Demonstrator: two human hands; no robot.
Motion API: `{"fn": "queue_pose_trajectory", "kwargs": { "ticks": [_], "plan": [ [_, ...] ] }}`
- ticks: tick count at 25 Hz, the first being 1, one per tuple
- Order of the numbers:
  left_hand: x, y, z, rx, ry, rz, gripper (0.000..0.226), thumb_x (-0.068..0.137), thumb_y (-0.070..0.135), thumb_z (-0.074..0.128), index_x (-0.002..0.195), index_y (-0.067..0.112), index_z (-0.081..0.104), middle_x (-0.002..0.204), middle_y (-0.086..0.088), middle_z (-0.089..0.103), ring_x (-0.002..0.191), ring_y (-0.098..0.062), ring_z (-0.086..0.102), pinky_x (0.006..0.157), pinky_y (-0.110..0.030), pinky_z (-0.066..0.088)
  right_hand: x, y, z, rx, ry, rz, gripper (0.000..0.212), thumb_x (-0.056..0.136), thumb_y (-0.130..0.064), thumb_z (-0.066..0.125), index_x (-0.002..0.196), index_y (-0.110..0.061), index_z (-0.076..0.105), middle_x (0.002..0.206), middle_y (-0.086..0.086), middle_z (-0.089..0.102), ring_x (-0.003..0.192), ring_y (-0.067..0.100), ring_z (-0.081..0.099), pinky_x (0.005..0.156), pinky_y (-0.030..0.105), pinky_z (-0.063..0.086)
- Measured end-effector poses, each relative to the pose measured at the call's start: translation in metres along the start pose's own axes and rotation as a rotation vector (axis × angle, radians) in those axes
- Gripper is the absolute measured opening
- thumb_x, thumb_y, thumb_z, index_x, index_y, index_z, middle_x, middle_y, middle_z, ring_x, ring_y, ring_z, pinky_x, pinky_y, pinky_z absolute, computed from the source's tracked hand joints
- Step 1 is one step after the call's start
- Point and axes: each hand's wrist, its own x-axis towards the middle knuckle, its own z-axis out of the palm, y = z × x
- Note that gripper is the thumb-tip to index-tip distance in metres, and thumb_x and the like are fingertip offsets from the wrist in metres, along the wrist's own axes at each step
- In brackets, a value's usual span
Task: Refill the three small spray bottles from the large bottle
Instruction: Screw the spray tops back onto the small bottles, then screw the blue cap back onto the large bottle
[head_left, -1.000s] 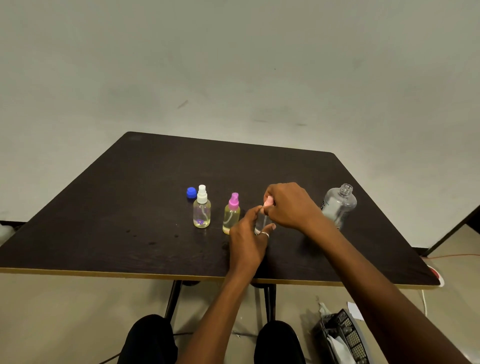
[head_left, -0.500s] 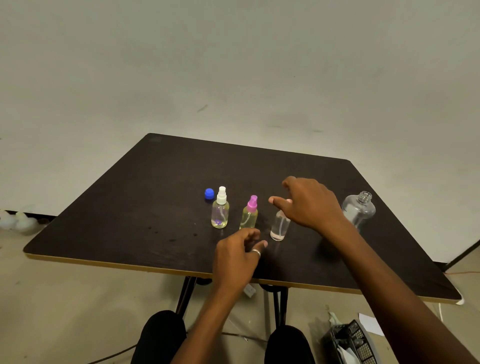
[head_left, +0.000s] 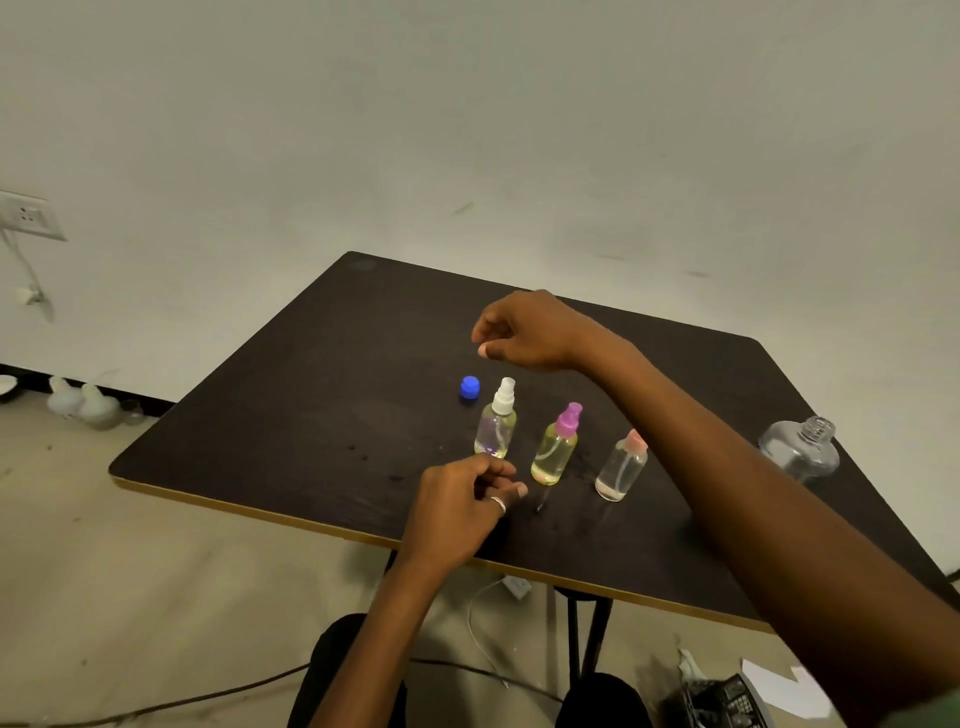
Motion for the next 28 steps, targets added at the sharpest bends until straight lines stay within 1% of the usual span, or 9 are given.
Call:
{"fn": "queue_pose_trajectory", "kwargs": {
  "ticks": [3,5,7,9,11,13,17,23,28],
  "plan": [
    [-0.007,-0.006,0.004,0.195,-0.005,0.159,0.025,0.083,0.044,0.074,0.104,0.03,0.073,0.096,0.016,0.071,0.091,0.004,0.063,0.078,-0.015,0.053,0.042,0.003,0.011,-0.117,-0.17,0.012,0.024,0.085,-0.021,0.071,0.109,-0.018,0.072,0.097,-0.007,0.068,0.094,0.011,0.062,0.082,0.022,0.042],
    [-0.012,-0.009,0.007,0.373,0.002,0.283,0.027,0.085,0.052,0.067,0.104,0.033,0.071,0.103,0.018,0.068,0.1,0.003,0.057,0.078,-0.015,0.048,0.063,0.006,0.027,-0.203,-0.274,0.035,0.029,0.082,-0.023,0.075,0.11,-0.02,0.071,0.095,-0.007,0.069,0.09,0.014,0.063,0.084,0.026,0.048],
    [-0.014,-0.012,0.009,0.432,0.014,0.36,0.03,0.086,0.054,0.063,0.103,0.031,0.073,0.104,0.017,0.068,0.103,0.001,0.057,0.076,-0.019,0.05,0.075,0.008,0.041,-0.231,-0.35,0.054,0.03,0.081,-0.022,0.076,0.111,-0.021,0.071,0.082,-0.008,0.067,0.072,0.011,0.062,0.083,0.03,0.053],
    [-0.013,-0.014,0.011,0.449,0.005,0.407,0.032,0.087,0.053,0.062,0.103,0.029,0.075,0.106,0.014,0.069,0.103,-0.002,0.059,0.077,-0.022,0.051,0.083,0.011,0.053,-0.237,-0.396,0.063,0.029,0.082,-0.019,0.076,0.11,-0.019,0.07,0.083,-0.005,0.066,0.06,0.008,0.06,0.075,0.028,0.056],
    [-0.012,-0.016,0.012,0.445,-0.006,0.416,0.033,0.088,0.052,0.06,0.105,0.028,0.075,0.108,0.013,0.07,0.104,-0.003,0.059,0.079,-0.022,0.051,0.088,0.012,0.061,-0.26,-0.408,0.058,0.025,0.081,-0.017,0.076,0.106,-0.017,0.072,0.088,-0.003,0.068,0.06,0.009,0.063,0.073,0.027,0.056],
    [-0.011,-0.018,0.013,0.442,-0.005,0.412,0.033,0.089,0.052,0.059,0.105,0.027,0.075,0.108,0.013,0.069,0.104,-0.004,0.059,0.079,-0.023,0.051,0.091,0.014,0.065,-0.277,-0.416,0.058,0.021,0.08,-0.015,0.076,0.101,-0.018,0.073,0.09,-0.002,0.07,0.068,0.013,0.066,0.075,0.027,0.056],
    [-0.012,-0.019,0.014,0.455,-0.003,0.42,0.034,0.09,0.053,0.058,0.106,0.028,0.074,0.108,0.014,0.068,0.103,-0.004,0.058,0.08,-0.023,0.051,0.09,0.015,0.068,-0.324,-0.405,0.046,0.027,0.08,-0.013,0.076,0.106,-0.015,0.071,0.091,-0.003,0.064,0.083,0.017,0.06,0.075,0.027,0.048],
    [-0.013,-0.017,0.013,0.472,-0.011,0.429,0.034,0.091,0.053,0.057,0.107,0.028,0.074,0.109,0.014,0.069,0.104,-0.002,0.058,0.082,-0.021,0.049,0.091,0.015,0.075,-0.325,-0.45,0.041,0.025,0.08,-0.015,0.076,0.105,-0.015,0.071,0.1,0.001,0.07,0.084,0.017,0.061,0.073,0.025,0.044],
    [-0.011,-0.017,0.013,0.498,0.019,0.416,0.032,0.089,0.054,0.06,0.104,0.029,0.075,0.107,0.015,0.069,0.102,-0.001,0.059,0.08,-0.021,0.051,0.081,0.008,0.056,-0.254,-0.313,0.001,0.024,0.077,-0.014,0.078,0.101,-0.014,0.072,0.091,-0.001,0.067,0.086,0.018,0.063,0.075,0.026,0.043]
  ]
}}
